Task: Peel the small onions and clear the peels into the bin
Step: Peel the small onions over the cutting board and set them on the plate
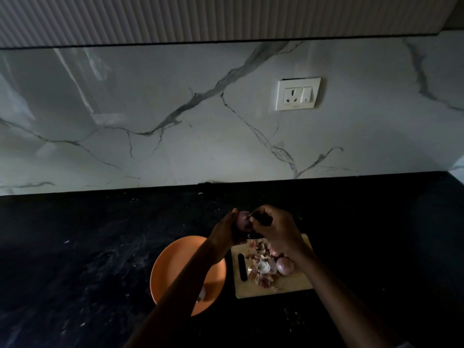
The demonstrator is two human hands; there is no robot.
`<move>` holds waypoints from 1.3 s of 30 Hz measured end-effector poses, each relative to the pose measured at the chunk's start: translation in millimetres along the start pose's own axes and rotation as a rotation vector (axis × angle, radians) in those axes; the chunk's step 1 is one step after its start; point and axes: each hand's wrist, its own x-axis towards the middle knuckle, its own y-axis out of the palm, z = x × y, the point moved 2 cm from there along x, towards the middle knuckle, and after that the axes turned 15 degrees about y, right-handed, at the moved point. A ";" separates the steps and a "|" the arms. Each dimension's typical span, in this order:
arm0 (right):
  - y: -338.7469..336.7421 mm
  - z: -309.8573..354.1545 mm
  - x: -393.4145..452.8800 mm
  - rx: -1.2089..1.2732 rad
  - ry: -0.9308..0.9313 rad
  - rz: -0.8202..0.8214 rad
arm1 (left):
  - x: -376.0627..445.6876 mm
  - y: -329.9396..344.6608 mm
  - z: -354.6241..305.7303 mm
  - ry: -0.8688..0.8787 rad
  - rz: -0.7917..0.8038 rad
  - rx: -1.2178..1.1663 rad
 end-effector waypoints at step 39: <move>9.4 -7.3 1.8 -0.095 -0.014 -0.051 | -11.4 8.4 -12.5 0.168 0.009 0.168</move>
